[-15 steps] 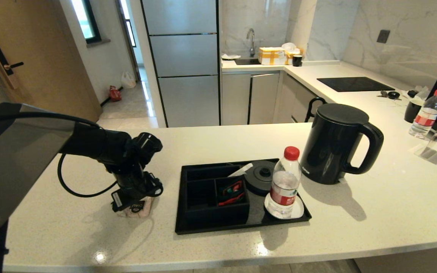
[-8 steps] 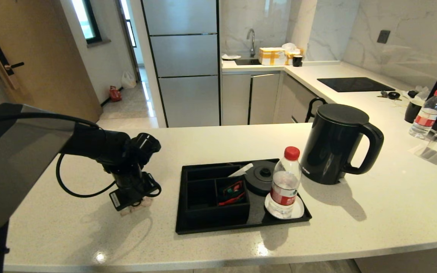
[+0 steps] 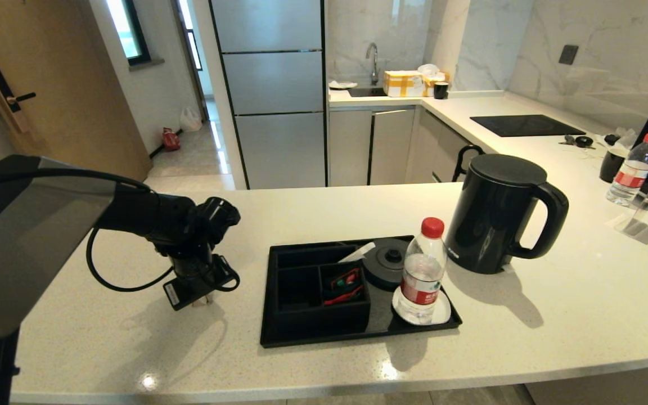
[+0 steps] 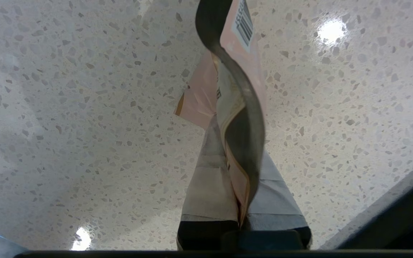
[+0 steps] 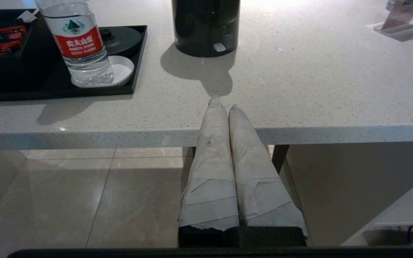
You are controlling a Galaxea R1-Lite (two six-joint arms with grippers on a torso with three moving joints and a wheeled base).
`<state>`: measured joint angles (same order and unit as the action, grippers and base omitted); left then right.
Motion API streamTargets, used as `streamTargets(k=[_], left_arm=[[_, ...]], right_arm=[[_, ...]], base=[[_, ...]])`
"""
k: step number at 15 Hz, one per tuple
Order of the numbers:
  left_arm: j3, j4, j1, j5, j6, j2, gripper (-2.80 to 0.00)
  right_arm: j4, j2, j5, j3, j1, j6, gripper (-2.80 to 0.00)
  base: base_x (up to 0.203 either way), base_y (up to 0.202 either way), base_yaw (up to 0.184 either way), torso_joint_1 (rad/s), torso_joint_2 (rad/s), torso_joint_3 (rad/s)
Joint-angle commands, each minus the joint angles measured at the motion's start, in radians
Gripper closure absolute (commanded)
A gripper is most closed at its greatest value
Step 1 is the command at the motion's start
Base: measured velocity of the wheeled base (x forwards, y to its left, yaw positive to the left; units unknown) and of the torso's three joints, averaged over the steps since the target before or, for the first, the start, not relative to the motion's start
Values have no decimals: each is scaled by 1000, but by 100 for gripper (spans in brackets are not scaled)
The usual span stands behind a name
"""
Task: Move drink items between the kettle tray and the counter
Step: Return the tea bag to its original position
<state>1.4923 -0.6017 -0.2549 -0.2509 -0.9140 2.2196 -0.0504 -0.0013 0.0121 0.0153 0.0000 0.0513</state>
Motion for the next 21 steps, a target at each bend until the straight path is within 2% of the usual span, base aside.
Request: streamTargets(k=[1,3,5,8,11,15,18,20,21], left_arm=[[-1,-9,-1,1,-5,2,0],[-1,-9,-1,1,-5,2,0],[1,-10,-10,56,16,-58,0],[17,-8,-48,186,129,-282,0],[19,-3,-139,253,218,-398,0],[17,-3,-141,257,222,-400,0],[-28,-8,-274,316,286,-466,0],[-43,-4,-351,320,297,-432,0],[-47,-3,-366,320,300,-420,0]], right_arm=[[0,1,0,0,0,1,0],[0,1,0,0,0,1,0],[0,1,0,0,0,-1,0],[0,1,0,0,0,-1,0],[0,1,0,0,0,-1,0],[0,1,0,0,0,-1,0],[0,1,0,0,0,-1,0],[0,1,0,0,0,-1,0],[0,1,0,0,0,-1,0]], base=[[0,0,0,0,0,0],[0,0,0,0,0,0],[0,0,0,0,0,0],[0,0,0,0,0,0],[0,0,0,0,0,0],[0,0,0,0,0,0],[0,0,0,0,0,0],[0,0,0,0,0,0],[0,0,0,0,0,0]])
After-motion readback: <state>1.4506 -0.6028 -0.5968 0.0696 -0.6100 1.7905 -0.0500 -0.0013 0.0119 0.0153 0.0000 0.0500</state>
